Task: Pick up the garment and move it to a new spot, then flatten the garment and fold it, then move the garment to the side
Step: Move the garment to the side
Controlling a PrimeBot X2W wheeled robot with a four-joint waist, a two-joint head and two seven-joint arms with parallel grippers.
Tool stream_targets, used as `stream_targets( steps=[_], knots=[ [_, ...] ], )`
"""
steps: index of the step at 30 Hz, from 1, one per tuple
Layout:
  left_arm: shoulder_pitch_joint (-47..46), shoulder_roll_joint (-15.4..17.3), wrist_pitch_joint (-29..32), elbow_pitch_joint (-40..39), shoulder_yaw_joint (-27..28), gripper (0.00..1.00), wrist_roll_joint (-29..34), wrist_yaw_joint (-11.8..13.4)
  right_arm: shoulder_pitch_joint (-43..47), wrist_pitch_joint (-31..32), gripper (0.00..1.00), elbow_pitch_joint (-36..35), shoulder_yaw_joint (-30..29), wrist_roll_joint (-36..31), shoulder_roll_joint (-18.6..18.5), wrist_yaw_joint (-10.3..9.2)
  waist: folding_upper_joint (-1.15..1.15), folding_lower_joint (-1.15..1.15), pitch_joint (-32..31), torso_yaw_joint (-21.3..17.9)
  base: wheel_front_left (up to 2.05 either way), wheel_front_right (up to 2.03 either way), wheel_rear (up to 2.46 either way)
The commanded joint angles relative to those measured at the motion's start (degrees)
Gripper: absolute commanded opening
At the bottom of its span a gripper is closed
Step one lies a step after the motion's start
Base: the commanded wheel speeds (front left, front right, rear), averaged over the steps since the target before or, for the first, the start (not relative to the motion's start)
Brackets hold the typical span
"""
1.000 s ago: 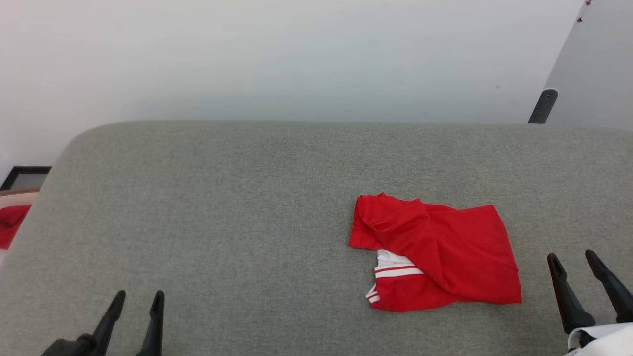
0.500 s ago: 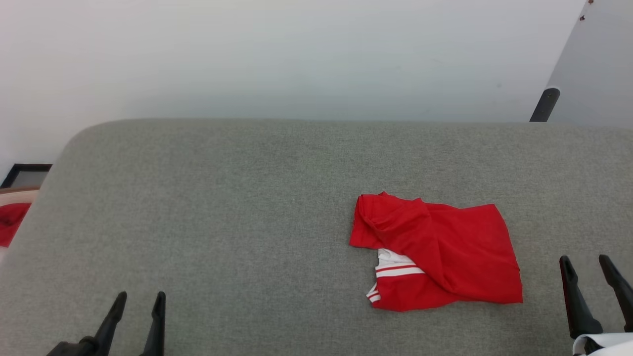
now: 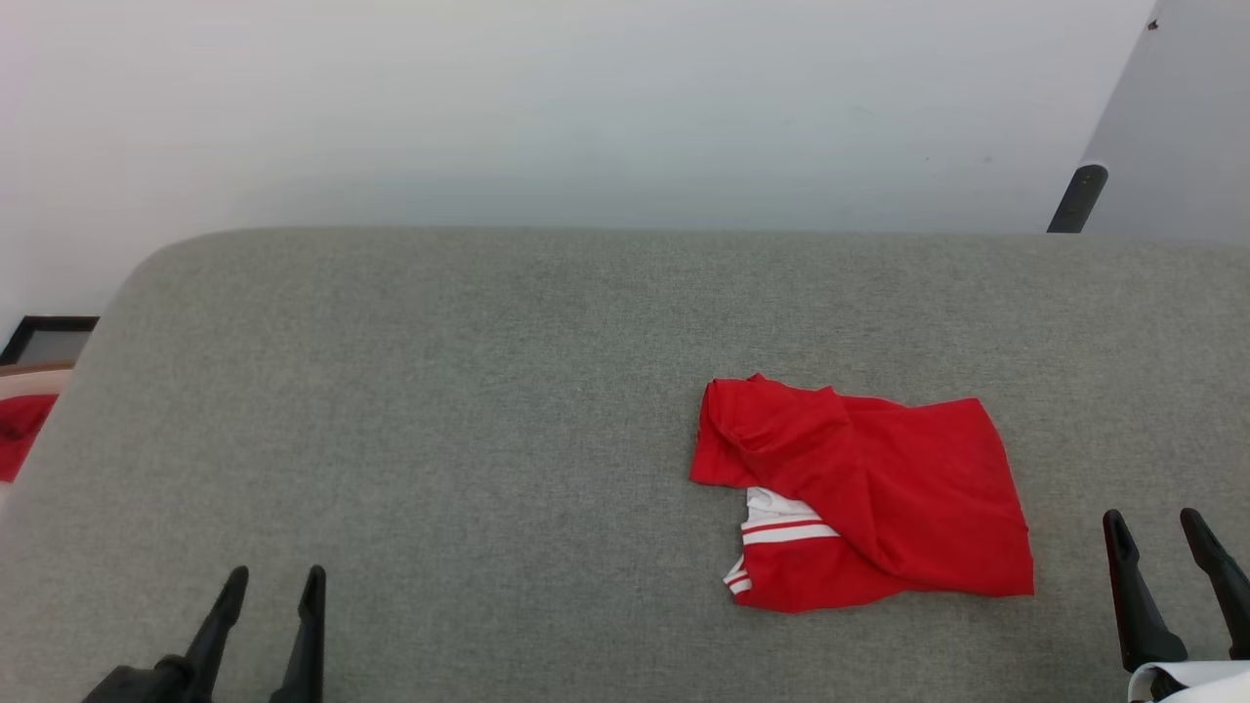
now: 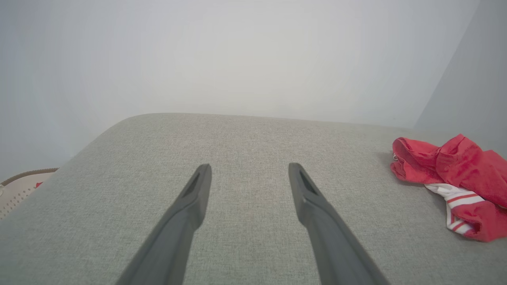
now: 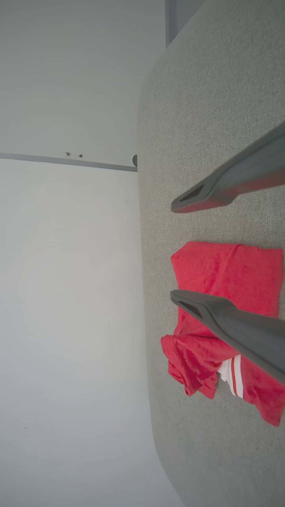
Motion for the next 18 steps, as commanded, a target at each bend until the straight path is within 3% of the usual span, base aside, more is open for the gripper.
stream_targets(
  steps=[1,9,14,18],
  knots=[
    [-0.4,0.2,0.1,0.0,-0.1,1.0,-0.2,0.0,-0.6,0.1,1.0,0.1,-0.1,-0.3,0.2,-0.03,0.0,0.0,0.1,0.1,0.0,0.0,0.0],
    [-0.7,-0.1,0.1,-0.2,-0.6,1.0,-0.2,0.0,-1.1,1.8,1.0,0.7,1.1,0.9,0.8,-0.03,0.0,0.0,0.4,0.3,0.0,0.0,0.0],
    [-2.2,-0.4,0.0,-0.2,-1.8,1.0,-1.0,0.0,-6.2,10.7,1.0,2.3,2.5,1.3,-0.1,-0.03,0.0,0.0,2.2,0.4,0.0,0.0,0.0],
    [-3.7,-0.3,0.1,0.0,-2.4,1.0,-2.0,0.0,-13.9,21.3,1.0,3.5,3.3,1.3,-1.2,-0.03,0.0,0.0,4.6,0.3,0.0,0.0,0.0]
  ],
)
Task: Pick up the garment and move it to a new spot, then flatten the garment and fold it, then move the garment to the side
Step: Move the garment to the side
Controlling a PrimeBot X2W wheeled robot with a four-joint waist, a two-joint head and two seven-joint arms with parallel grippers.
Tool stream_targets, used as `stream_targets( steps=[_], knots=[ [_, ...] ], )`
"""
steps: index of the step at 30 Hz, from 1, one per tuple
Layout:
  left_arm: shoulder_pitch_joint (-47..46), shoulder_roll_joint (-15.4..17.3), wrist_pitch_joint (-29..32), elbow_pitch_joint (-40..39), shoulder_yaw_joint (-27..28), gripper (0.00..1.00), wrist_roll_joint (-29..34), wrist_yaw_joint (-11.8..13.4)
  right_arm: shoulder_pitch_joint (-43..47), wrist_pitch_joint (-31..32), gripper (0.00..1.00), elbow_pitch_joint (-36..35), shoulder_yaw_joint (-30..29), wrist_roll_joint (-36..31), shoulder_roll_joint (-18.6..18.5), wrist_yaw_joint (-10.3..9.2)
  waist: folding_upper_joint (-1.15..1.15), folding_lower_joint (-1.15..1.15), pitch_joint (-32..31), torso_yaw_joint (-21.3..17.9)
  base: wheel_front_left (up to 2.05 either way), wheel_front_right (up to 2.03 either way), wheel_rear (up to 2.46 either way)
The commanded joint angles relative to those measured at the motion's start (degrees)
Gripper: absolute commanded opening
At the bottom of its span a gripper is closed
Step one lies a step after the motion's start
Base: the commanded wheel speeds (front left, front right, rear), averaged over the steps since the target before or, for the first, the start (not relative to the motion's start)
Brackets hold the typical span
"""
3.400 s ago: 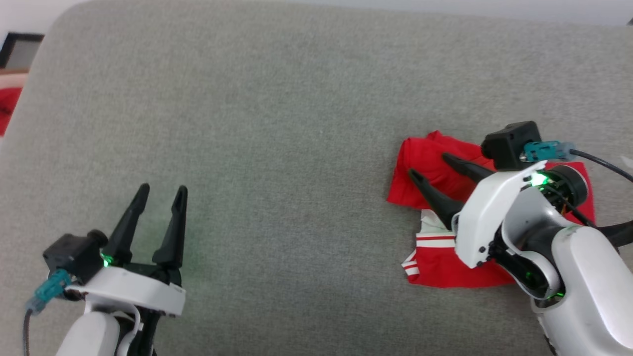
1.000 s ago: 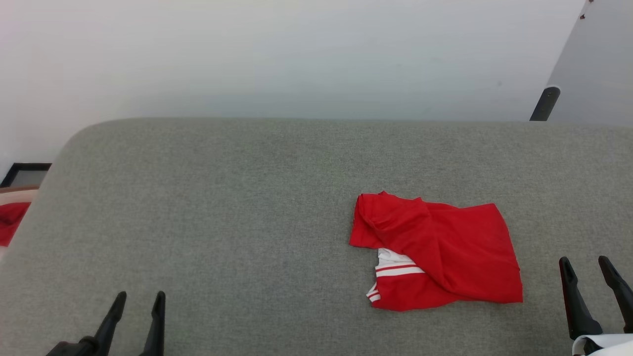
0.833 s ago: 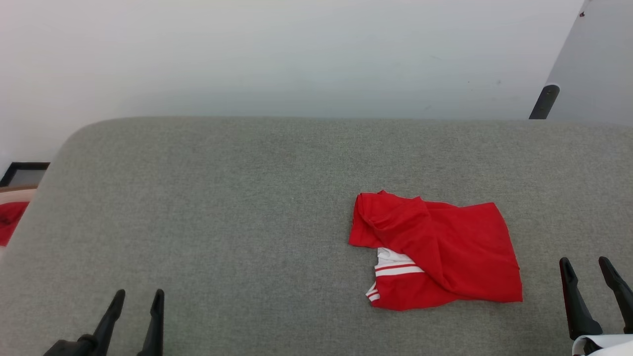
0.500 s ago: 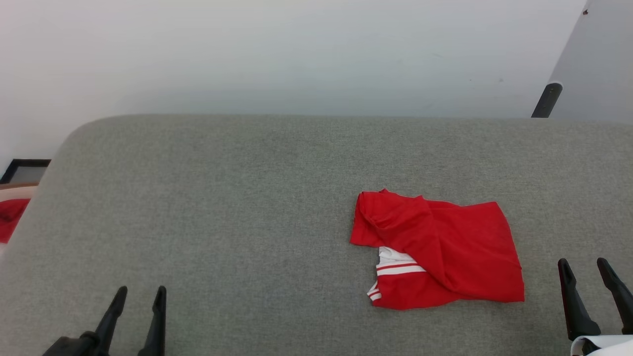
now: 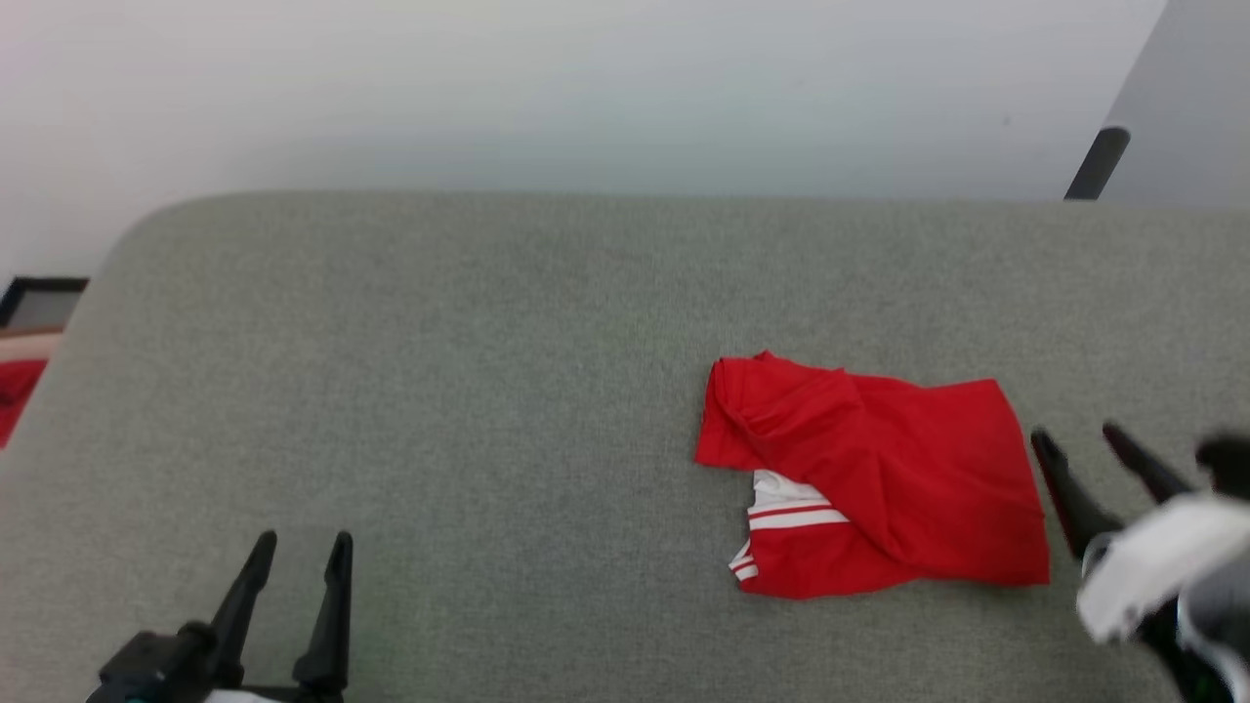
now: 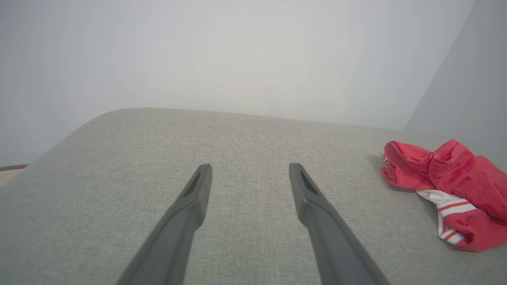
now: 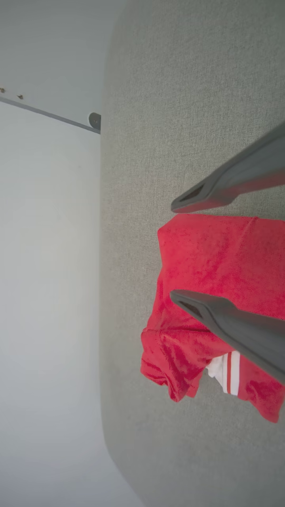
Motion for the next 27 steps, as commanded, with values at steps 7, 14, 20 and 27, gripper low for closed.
stream_targets(
  steps=[7,14,20,27],
  knots=[
    [-3.9,0.8,0.1,0.2,-1.7,1.0,-1.3,0.0,-11.7,23.2,1.0,5.2,1.9,1.1,-3.1,-0.03,0.0,0.0,5.2,0.5,0.0,0.0,0.0],
    [-6.8,1.7,0.1,-0.2,-2.9,1.0,-2.4,0.0,-13.9,41.4,1.0,5.2,-1.5,1.3,-2.9,-0.03,0.0,0.0,8.9,1.5,0.0,0.0,0.0],
    [-8.5,2.3,0.1,-0.5,-3.2,1.0,-3.1,0.0,-14.8,44.9,1.0,4.6,-4.7,-1.5,0.2,-0.03,0.0,0.0,12.2,2.2,0.0,0.0,0.0],
    [-10.3,2.9,0.1,-0.8,-3.3,1.0,-4.0,0.0,-14.7,47.0,1.0,6.0,-5.4,-5.0,2.9,-0.02,0.0,0.0,15.3,3.3,0.0,0.0,0.0]
  ],
)
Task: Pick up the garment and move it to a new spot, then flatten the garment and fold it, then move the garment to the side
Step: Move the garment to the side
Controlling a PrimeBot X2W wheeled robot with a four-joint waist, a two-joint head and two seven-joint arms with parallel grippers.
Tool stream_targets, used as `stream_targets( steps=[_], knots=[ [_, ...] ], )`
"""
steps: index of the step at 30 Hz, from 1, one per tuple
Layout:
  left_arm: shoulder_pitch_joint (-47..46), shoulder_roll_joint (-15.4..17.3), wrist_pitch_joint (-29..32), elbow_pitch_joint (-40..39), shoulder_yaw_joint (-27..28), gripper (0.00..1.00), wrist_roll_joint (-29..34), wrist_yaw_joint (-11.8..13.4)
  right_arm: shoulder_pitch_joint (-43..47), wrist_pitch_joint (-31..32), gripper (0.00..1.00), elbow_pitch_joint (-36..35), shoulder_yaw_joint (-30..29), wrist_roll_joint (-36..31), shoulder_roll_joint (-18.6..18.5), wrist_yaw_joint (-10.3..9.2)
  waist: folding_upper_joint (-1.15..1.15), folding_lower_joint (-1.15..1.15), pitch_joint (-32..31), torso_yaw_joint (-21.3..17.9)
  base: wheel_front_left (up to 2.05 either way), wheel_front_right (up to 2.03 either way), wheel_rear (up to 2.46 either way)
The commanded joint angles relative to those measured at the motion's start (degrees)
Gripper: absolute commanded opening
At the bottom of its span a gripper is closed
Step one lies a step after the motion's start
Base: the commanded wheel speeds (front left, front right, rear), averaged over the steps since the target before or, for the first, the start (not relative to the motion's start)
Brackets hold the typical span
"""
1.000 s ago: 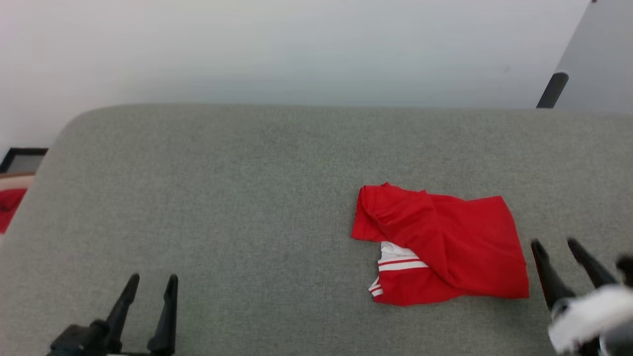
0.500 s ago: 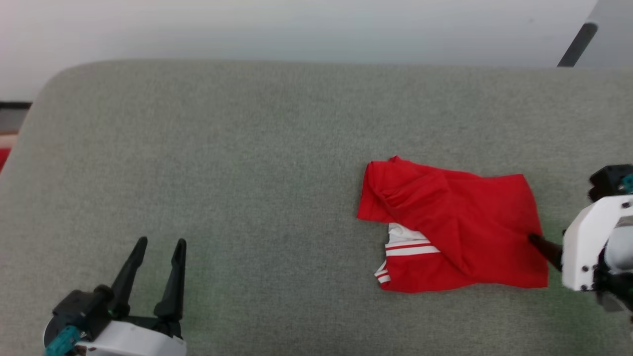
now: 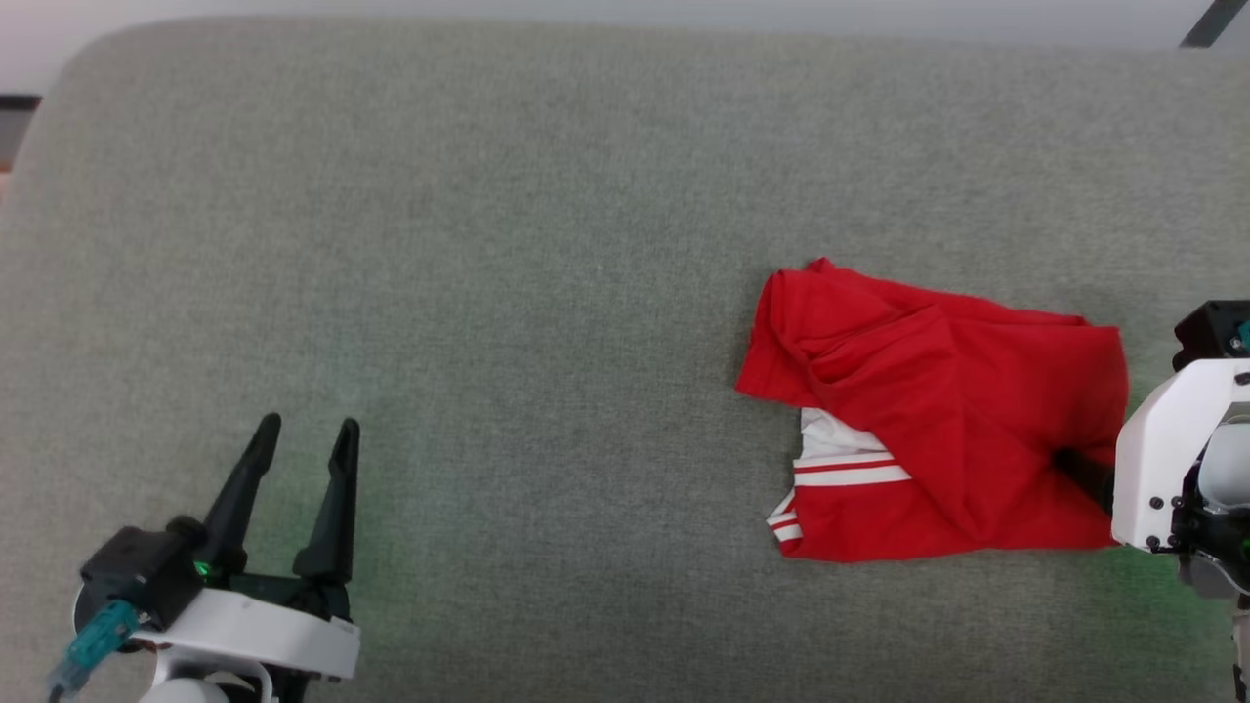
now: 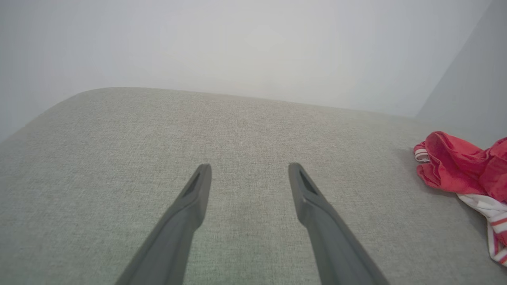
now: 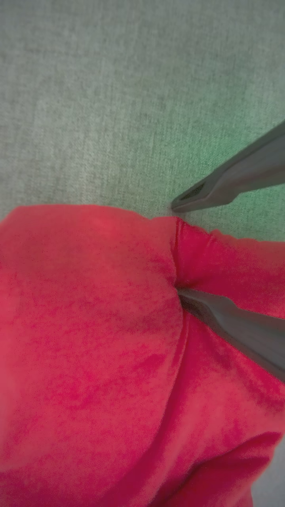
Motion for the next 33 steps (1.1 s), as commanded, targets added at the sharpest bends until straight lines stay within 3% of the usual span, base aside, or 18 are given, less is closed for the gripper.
stream_targets(
  steps=[1,2,3,4,6,18,27,33],
  knots=[
    [-0.6,0.0,0.0,0.0,0.0,1.0,-0.2,0.0,0.9,0.5,1.0,1.1,0.6,-0.5,1.4,-0.01,0.0,0.0,1.4,0.8,0.0,0.0,0.0],
    [-0.7,-0.1,0.1,0.1,-0.1,1.0,-0.2,0.0,1.3,0.7,1.0,1.3,0.8,-0.5,1.8,-0.01,0.0,0.0,1.6,0.9,0.0,0.0,0.0],
    [-0.9,-0.2,0.0,0.1,-0.1,1.0,-0.2,0.0,1.5,0.5,0.75,1.4,1.0,-0.5,2.1,0.0,0.0,0.0,1.7,0.9,0.0,0.0,0.0],
    [-1.1,-0.3,0.0,0.2,-0.2,1.0,-0.2,0.0,1.6,-0.1,0.44,1.3,1.0,-0.4,2.3,0.01,0.0,0.0,1.8,1.0,0.0,0.0,0.0],
    [-1.2,-0.4,0.1,0.3,-0.2,1.0,-0.2,0.0,1.7,-1.4,0.0,1.0,0.8,-0.1,2.7,0.01,0.0,0.0,1.8,0.9,0.0,0.0,0.0],
    [-0.9,0.2,0.0,-0.9,-0.8,1.0,0.5,0.0,1.4,-11.1,0.0,-3.3,0.1,3.2,0.6,0.0,0.0,0.0,0.7,-2.8,0.0,0.0,0.0],
    [-2.3,1.8,0.1,-3.2,-3.1,1.0,1.1,0.0,4.6,-18.3,0.0,-6.9,-5.7,4.5,0.2,0.0,0.0,0.0,0.7,-9.1,0.0,0.0,0.0],
    [-3.1,3.8,0.1,-5.8,-5.1,1.0,1.6,0.0,5.7,-21.7,0.0,-7.2,-9.9,4.1,1.9,0.0,0.0,0.0,1.4,-14.1,0.0,0.0,0.0]
  ],
)
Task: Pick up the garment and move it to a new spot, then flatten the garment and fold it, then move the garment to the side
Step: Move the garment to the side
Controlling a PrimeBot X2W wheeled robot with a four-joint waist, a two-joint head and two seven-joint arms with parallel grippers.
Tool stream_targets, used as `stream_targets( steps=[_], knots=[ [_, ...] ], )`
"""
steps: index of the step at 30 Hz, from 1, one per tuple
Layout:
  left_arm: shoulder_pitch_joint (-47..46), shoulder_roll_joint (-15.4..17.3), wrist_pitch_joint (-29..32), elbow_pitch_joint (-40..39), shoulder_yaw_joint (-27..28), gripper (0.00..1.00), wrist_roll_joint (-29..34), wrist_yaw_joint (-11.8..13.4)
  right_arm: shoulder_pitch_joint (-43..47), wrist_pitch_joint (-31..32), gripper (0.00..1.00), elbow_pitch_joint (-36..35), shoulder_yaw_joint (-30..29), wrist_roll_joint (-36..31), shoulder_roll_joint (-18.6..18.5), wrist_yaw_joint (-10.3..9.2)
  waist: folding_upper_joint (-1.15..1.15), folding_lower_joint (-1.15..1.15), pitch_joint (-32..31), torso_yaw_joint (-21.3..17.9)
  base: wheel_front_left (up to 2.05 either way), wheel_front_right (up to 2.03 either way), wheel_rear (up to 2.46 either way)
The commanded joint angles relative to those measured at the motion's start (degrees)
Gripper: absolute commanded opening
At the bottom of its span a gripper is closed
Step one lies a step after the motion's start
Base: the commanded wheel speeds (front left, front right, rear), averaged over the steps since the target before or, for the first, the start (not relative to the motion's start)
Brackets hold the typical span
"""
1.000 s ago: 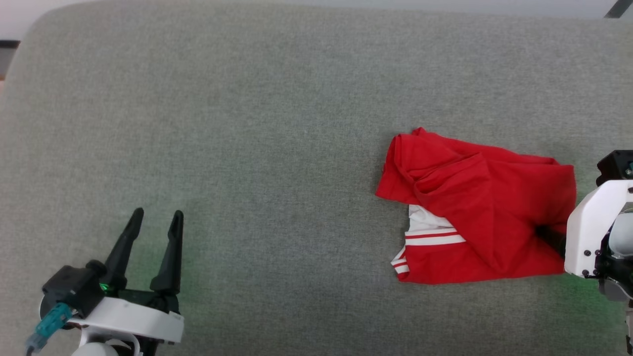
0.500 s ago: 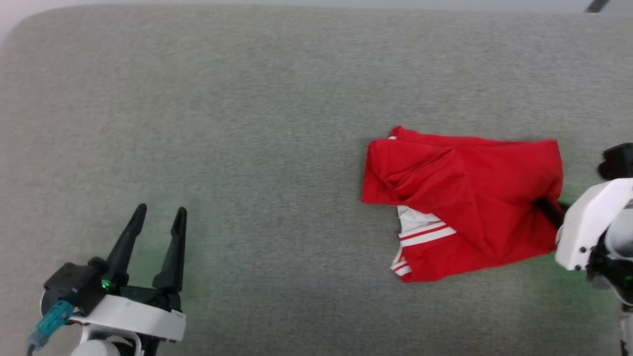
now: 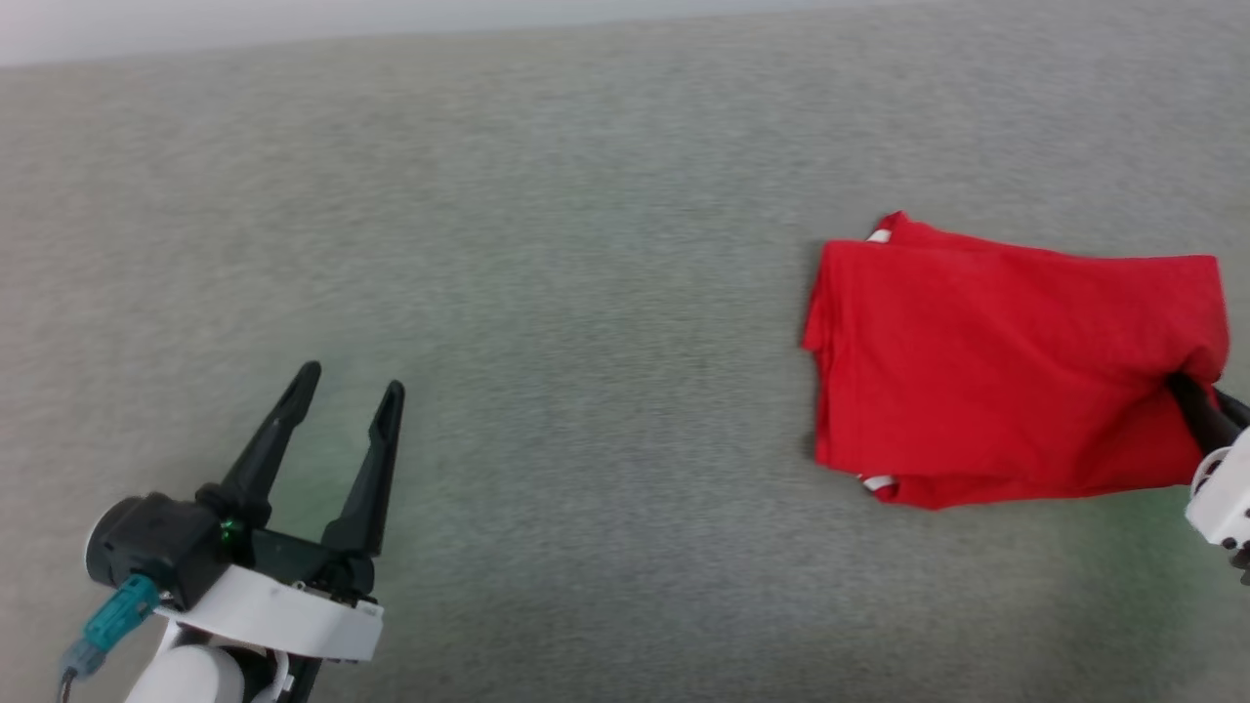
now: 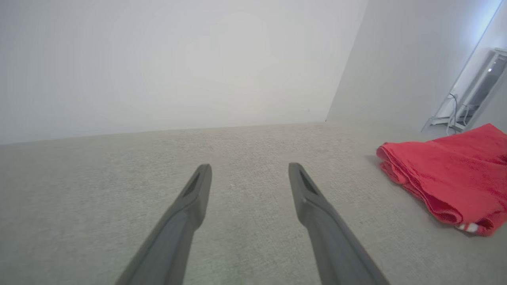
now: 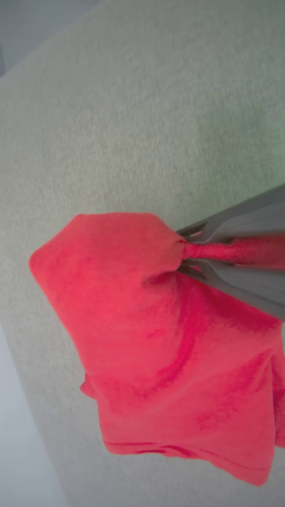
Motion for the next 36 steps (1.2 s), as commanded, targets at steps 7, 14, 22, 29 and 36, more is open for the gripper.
stream_targets(
  steps=[7,14,22,29,36],
  knots=[
    [-1.8,3.0,0.1,-3.1,-1.4,1.0,0.7,0.0,-2.9,-4.5,0.0,3.6,-3.0,-3.0,-0.1,0.01,0.0,0.0,2.8,-6.6,0.0,0.0,0.0],
    [-3.6,6.2,0.1,-6.7,-0.8,1.0,1.5,0.0,-10.2,-10.1,0.0,10.3,-3.8,-8.6,-4.1,0.0,0.0,0.0,5.9,-7.1,0.0,0.0,0.0],
    [-4.7,9.0,0.1,-11.0,1.7,1.0,2.3,0.0,-18.6,-16.2,0.0,21.5,-4.2,-13.7,-9.8,-0.01,0.0,0.0,9.4,-6.2,0.0,0.0,0.0],
    [-5.0,11.5,0.1,-14.6,3.3,1.0,3.0,0.0,-24.5,-20.9,0.0,30.1,-5.2,-19.1,-11.3,-0.02,0.0,0.0,11.9,-6.2,0.0,0.0,0.0],
    [-5.1,13.4,0.1,-16.8,2.9,1.0,3.0,0.0,-28.0,-25.0,0.0,36.8,-5.8,-22.7,-9.8,-0.01,0.0,0.0,13.4,-6.5,0.0,0.0,0.0]
  ],
)
